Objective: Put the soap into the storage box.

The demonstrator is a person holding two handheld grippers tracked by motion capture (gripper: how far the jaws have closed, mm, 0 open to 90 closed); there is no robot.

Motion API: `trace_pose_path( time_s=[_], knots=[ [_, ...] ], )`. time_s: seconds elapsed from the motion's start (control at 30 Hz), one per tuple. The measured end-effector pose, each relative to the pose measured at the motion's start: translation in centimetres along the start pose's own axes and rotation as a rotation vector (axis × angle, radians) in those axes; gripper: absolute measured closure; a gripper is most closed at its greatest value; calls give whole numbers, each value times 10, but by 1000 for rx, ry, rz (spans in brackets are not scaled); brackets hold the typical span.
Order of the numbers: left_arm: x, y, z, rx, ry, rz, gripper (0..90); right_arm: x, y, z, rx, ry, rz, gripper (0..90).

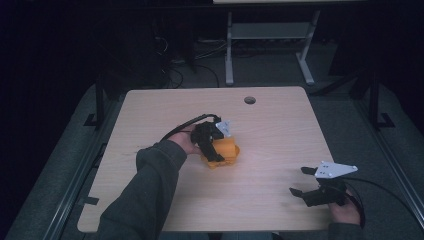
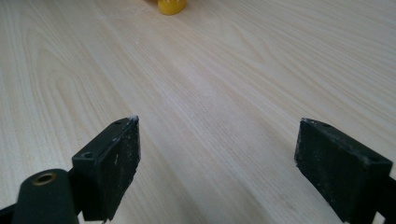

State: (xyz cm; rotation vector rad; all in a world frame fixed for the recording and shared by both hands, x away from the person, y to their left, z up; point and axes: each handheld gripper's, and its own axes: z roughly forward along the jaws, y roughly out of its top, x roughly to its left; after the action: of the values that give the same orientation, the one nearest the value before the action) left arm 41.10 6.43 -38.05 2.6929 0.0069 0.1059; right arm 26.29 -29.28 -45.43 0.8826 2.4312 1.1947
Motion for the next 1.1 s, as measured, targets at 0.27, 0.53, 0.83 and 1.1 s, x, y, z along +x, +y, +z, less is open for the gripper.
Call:
trace_pose_path(
  time_s=[0.27,0.53,0.83,1.1],
  knots=[
    [6,-4,10,23,-27,-7,207,0,0,0,2,0,-1,137],
    [7,-3,12,-6,-23,8,206,1,0,1,5,-1,-6,137],
    [10,-3,13,-7,-35,3,202,1,0,1,8,1,-7,137],
    [10,-2,12,-12,-33,-10,199,1,0,2,6,7,-12,137]
  ],
)
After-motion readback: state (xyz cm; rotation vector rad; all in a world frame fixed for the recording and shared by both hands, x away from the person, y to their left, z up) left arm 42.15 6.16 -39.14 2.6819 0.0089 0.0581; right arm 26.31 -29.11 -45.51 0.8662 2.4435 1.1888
